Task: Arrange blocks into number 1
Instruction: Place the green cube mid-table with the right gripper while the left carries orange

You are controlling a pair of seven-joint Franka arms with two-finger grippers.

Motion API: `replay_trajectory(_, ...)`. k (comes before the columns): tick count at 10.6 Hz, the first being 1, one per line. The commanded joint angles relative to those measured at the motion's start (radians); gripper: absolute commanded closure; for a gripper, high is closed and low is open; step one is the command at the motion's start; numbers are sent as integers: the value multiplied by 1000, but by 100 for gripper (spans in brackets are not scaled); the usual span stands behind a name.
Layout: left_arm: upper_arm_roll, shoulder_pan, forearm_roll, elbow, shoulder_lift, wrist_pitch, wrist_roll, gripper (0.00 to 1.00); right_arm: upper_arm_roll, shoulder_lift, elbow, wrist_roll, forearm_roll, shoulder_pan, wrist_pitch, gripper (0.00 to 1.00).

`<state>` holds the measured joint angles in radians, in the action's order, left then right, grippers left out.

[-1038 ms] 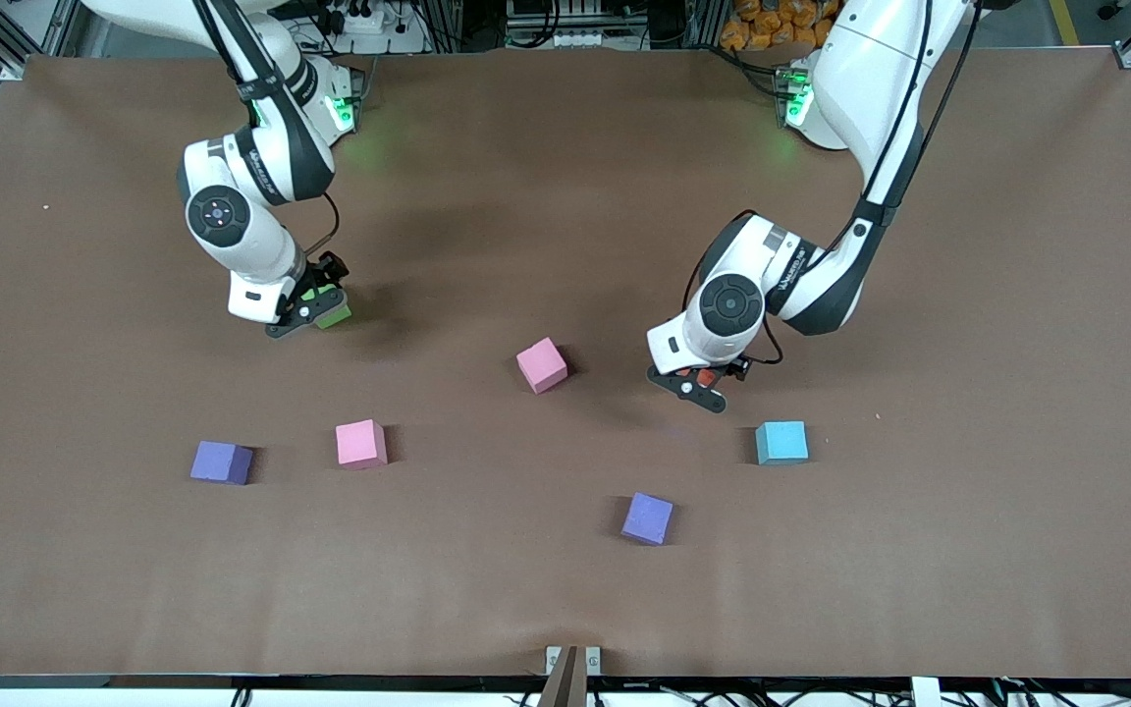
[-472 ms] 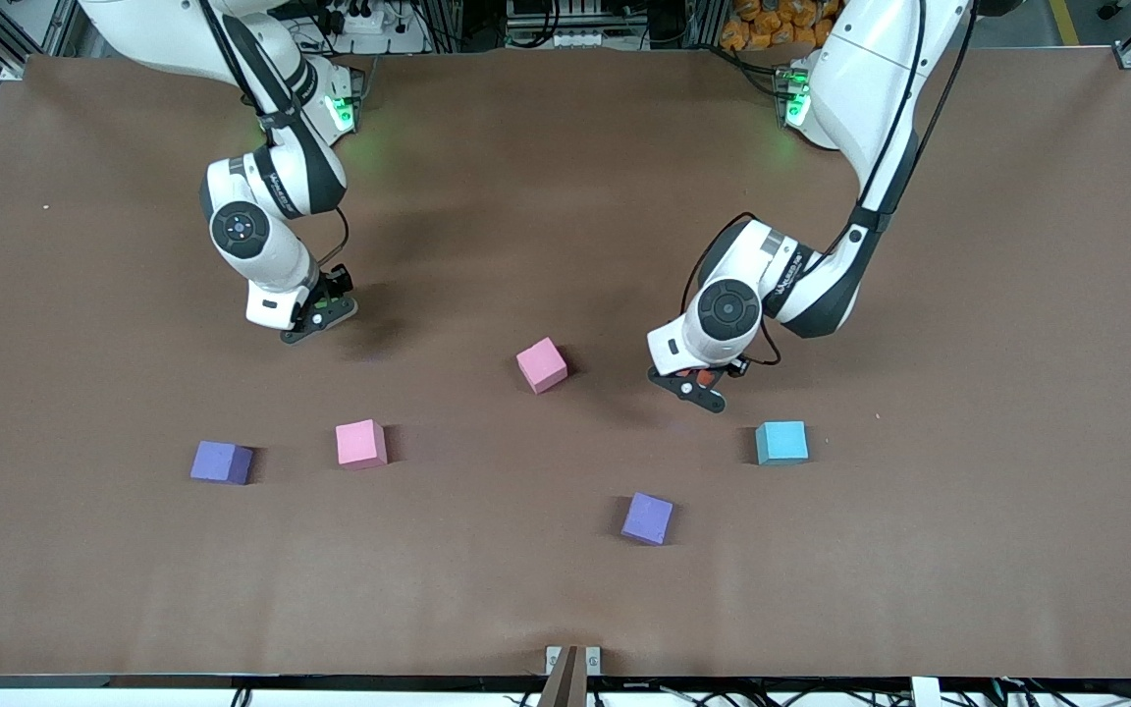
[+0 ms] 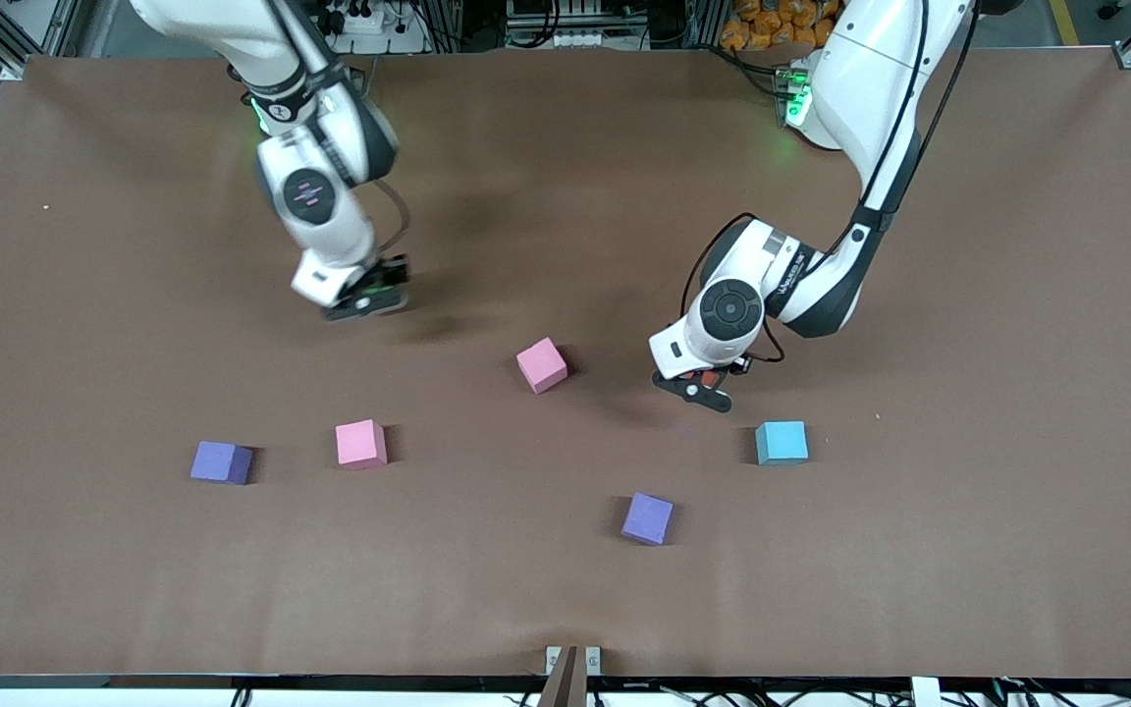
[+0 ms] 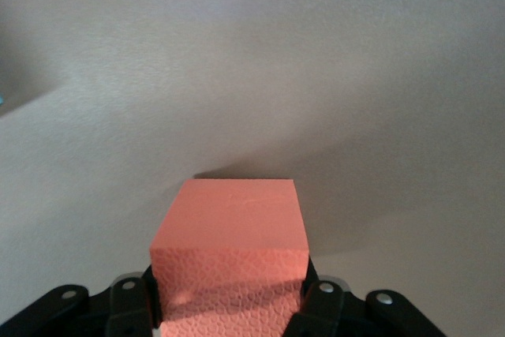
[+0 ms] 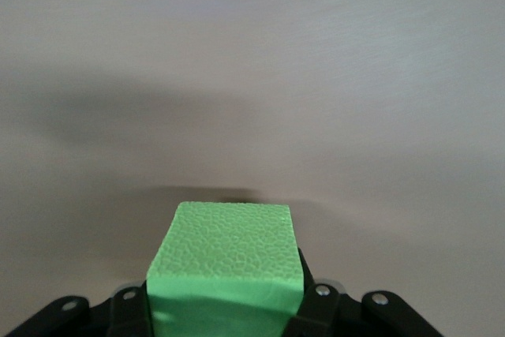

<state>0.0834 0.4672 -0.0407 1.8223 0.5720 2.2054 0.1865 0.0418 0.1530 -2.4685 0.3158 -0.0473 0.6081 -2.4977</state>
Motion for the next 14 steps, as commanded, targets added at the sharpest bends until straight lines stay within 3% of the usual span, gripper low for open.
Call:
replay_trajectory(1, -1, -5, -16, 32, -130, -90, 109, 100, -3, -12, 14, 106, -199, 143, 22, 100)
replay_trajectory(4, 2, 8, -16, 28, -191, -157, 247, 100, -5, 16, 49, 392, -242, 312, 11, 100)
replay_trajectory(7, 9, 66, -18, 25, -207, -174, 420, 100, -3, 130, 182, 603, -315, 442, 13, 100)
replay_trajectory(9, 16, 134, -18, 29, -205, -174, 552, 100, -3, 206, 256, 641, -315, 487, 10, 100)
replay_trajectory(12, 18, 166, -18, 29, -193, -174, 642, 100, -3, 264, 284, 643, -315, 541, -36, 100)
replay_trajectory(13, 18, 175, -18, 29, -185, -174, 645, 100, -2, 273, 289, 641, -313, 541, -38, 63)
replay_trajectory(14, 18, 188, -18, 29, -178, -173, 656, 100, -2, 270, 295, 641, -313, 535, -29, 1)
